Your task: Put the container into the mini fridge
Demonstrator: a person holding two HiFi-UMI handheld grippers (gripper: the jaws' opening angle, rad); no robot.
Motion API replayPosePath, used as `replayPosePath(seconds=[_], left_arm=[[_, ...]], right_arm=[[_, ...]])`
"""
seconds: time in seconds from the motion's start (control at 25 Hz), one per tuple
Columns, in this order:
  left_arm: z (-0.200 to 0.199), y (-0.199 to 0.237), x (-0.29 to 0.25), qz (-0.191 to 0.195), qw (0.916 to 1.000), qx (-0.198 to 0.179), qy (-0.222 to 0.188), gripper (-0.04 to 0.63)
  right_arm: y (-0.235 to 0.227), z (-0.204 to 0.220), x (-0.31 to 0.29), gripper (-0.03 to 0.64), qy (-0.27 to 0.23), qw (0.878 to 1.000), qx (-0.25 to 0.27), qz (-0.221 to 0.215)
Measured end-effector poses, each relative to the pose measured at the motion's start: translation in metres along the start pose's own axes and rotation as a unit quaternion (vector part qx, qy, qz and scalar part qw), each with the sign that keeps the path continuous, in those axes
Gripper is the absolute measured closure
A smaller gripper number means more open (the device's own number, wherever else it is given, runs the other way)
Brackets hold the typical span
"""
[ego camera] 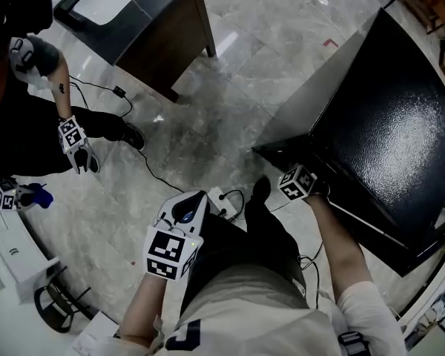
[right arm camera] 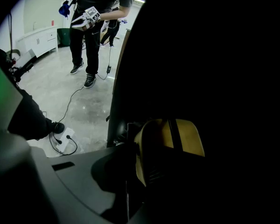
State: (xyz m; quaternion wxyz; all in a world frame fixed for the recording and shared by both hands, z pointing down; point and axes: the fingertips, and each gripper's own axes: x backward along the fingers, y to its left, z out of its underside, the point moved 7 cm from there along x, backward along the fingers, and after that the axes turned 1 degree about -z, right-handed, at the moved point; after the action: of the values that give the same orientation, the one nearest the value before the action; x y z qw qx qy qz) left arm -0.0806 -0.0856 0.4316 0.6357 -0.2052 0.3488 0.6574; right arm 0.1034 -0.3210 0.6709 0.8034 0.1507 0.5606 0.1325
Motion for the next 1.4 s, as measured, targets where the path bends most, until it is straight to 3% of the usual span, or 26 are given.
replayPosePath(seconds=[0.36,0.48,0.68,1.12,1.28,1.4], left_arm=[[0.007,0.002,0.005,-0.003,1.0000,0.006,0.001,0.554],[0.007,0.003,0.004,-0.004,1.0000,0.009,0.000,0.554],[0.005,0.009,0.002,-0.006,0.9999,0.013,-0.007,0.554],[-0.003,0.033,0.016,-0.023,0.9986,0.027,-0.040,0.554],[-0.015,0.043,0.030,-0.025,0.9973,0.017,-0.067,0.554],[-0.016,0.045,0.039,0.003,0.9958,-0.001,-0.091,0.554]], right_arm=[[0.000,0.004,0.003,0.581,-0.006,1.000,-0.013,0.012],[0.003,0.002,0.003,0.506,-0.007,1.000,0.003,0.007],[0.002,-0.002,0.008,0.494,-0.018,1.000,-0.007,0.005],[-0.004,-0.020,0.065,0.480,-0.083,0.996,-0.037,0.021],[-0.015,-0.042,0.115,0.480,-0.135,0.987,-0.074,0.041],[-0.010,-0.057,0.152,0.480,-0.175,0.978,-0.105,0.054]])
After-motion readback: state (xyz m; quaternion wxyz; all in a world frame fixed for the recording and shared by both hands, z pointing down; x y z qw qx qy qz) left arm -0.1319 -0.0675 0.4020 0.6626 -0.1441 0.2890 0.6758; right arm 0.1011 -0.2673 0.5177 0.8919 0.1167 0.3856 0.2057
